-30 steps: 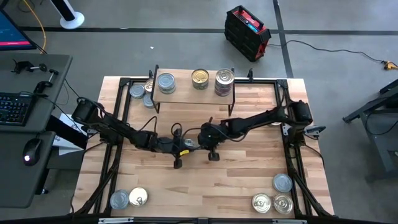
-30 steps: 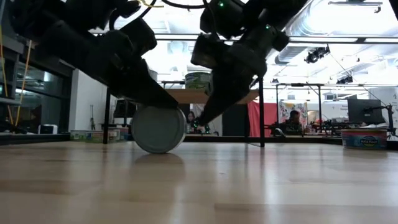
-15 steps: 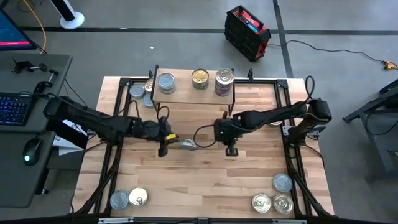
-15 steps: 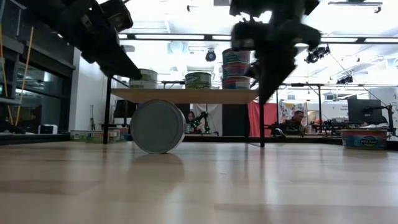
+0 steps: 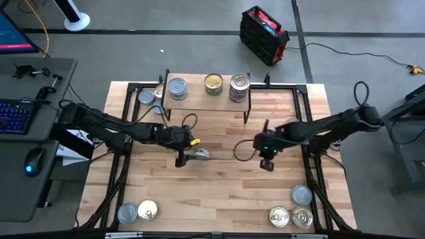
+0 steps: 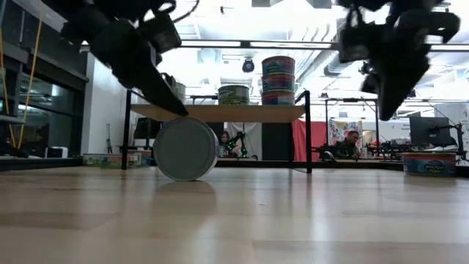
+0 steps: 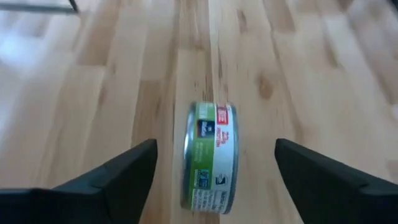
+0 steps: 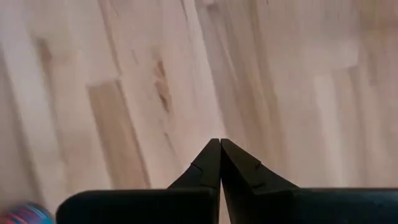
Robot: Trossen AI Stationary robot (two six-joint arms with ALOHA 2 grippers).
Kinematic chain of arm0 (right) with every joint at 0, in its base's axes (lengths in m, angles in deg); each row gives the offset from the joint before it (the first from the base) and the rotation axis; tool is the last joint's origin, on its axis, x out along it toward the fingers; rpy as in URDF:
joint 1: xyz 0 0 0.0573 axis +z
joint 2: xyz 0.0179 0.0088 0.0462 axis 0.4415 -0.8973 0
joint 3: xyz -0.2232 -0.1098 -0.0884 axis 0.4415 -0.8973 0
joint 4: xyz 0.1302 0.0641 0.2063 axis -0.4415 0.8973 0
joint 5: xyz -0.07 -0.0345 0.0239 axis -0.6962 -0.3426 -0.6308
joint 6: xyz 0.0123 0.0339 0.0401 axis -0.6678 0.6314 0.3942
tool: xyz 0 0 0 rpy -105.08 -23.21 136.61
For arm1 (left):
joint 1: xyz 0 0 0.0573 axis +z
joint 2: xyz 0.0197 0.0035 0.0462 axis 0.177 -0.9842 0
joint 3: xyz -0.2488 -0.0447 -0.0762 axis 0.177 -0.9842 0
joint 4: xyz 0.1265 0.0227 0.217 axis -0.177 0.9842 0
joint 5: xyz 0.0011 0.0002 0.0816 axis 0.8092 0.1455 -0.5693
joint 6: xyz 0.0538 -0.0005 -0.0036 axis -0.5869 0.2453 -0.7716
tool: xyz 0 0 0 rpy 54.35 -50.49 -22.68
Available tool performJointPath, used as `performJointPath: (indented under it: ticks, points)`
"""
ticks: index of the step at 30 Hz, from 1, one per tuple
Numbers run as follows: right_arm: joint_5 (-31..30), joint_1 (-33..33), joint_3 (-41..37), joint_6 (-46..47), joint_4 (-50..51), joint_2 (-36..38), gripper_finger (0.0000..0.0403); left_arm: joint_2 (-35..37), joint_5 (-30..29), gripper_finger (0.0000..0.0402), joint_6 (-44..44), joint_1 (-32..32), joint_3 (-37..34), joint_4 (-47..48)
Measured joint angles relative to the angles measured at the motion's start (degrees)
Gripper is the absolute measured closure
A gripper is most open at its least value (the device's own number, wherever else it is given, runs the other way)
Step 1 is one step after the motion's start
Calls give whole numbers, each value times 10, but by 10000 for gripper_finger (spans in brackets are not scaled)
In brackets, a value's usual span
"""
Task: Stack canned seafood by type on shelf
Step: Stack the green white tuna can on top of the other green white tuna cans on the shelf
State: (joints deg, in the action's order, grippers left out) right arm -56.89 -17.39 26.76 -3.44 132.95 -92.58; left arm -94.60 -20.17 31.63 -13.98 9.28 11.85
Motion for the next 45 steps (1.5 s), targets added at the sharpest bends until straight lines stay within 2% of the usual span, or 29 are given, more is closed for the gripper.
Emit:
performJointPath:
  ticks: [5, 14, 18, 25, 31, 36, 41, 43, 45]
  points:
    - [-16, 35, -58, 87, -69, 55, 403, -44, 11, 74, 0, 10, 23, 53]
    - [-57, 47, -69, 97, -99, 55, 403, -50, 5, 77, -25, 6, 17, 40]
    - [-61, 47, -69, 97, -102, 55, 403, -72, 3, 106, -46, -2, 15, 26]
    - [-61, 47, -69, 97, -107, 55, 403, -102, 1, 186, -39, -16, 15, -8]
    - [-61, 47, -69, 97, -113, 55, 403, -56, -24, 276, -29, -15, 15, 35]
    - [-61, 47, -69, 87, -114, 55, 403, -23, -28, 280, -29, -11, 15, 43]
    - [-60, 47, -69, 97, -114, 55, 403, 67, -31, 280, 33, -10, 88, 154]
    - [-60, 47, -69, 97, -119, 55, 403, 120, -65, 280, 39, -9, 126, 177]
    - [-67, 47, -69, 97, -120, 55, 403, 170, -160, 280, 57, -7, 149, 174]
